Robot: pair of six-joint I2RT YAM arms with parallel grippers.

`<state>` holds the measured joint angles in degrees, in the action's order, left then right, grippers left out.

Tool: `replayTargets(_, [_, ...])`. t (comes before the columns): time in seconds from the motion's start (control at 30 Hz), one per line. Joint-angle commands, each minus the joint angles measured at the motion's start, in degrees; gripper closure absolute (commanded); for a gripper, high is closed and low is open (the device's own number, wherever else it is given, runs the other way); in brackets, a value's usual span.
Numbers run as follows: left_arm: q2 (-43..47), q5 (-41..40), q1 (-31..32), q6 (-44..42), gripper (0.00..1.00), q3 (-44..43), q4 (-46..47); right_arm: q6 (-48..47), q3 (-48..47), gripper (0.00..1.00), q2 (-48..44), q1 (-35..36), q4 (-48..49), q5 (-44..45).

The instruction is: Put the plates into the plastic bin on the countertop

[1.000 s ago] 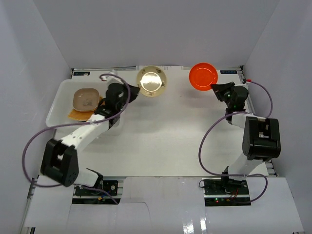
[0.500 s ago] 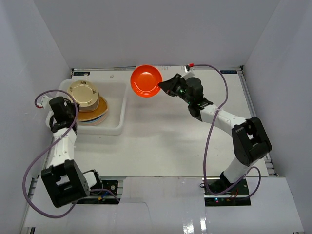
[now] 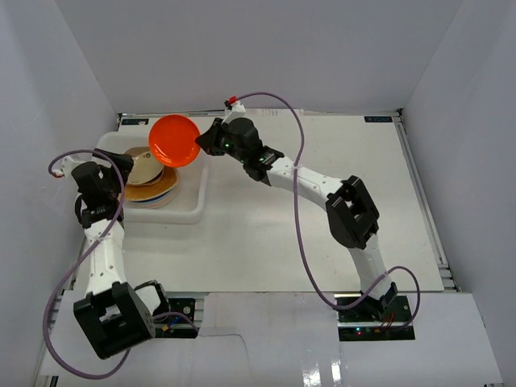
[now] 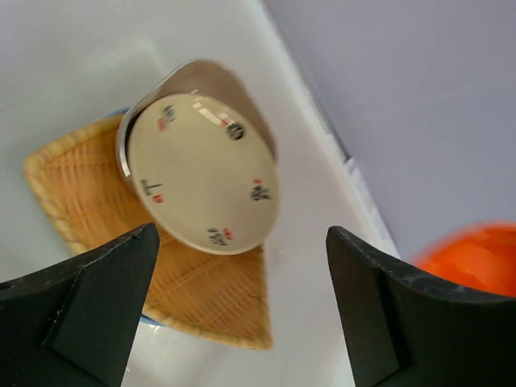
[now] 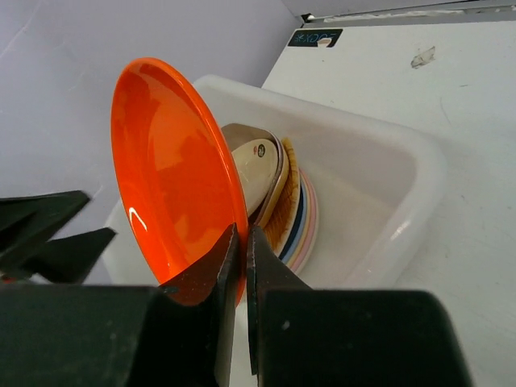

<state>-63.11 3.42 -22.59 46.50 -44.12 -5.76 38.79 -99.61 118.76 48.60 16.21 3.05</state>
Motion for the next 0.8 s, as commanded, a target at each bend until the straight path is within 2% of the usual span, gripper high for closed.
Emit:
replayTargets(0.0, [6.0, 3.3, 0.8, -1.3, 0.02, -4.0, 1.4, -1.4, -11.5, 0.92, 5.1, 1.8, -3.7, 3.7])
replayTargets(0.2, [5.0, 17.0, 6.5, -6.2, 0.02, -14.8, -0.2, 0.5, -28.0, 0.92, 19.7, 5.4, -4.8, 6.3])
replayTargets(0.3, [4.4, 22.7, 9.4, -7.3, 0.02, -17.1, -0.8, 3.1, -34.8, 0.92, 25.5, 6.8, -3.8, 8.6])
replayTargets(0.4, [3.9, 26.0, 11.1, -6.9, 0.02, -17.9, -0.7, 6.7, -35.2, 0.92, 27.7, 7.6, -1.4, 11.7])
replayTargets(0.53, [3.3, 25.7, 11.6, -6.5, 0.02, -17.5, -0.6, 10.2, -36.6, 0.92, 29.9, 8.4, 1.8, 12.3])
replayTargets(0.57, [3.3, 25.6, 11.6, -6.2, 0.02, -17.3, -0.6, 10.7, -36.9, 0.89, 30.1, 8.4, 1.9, 11.9])
replayTargets(0.6, [3.3, 25.6, 11.6, -6.2, 0.02, -17.3, -0.5, 10.7, -37.0, 0.81, 30.0, 8.5, 1.9, 11.9])
replayTargets(0.67, [3.8, 25.8, 11.7, -5.5, 0.02, -17.8, -0.3, 10.0, -36.3, 0.59, 29.3, 8.5, 2.7, 11.0])
replayTargets(0.7, [3.9, 26.0, 11.8, -5.0, 0.02, -18.0, 0.0, 8.9, -36.0, 0.43, 28.1, 8.5, 2.8, 10.7])
replayTargets(0.77, [4.1, 26.8, 12.4, -4.5, 0.02, -18.7, 0.5, 7.8, -33.1, 0.34, 26.2, 8.5, 3.9, 10.1])
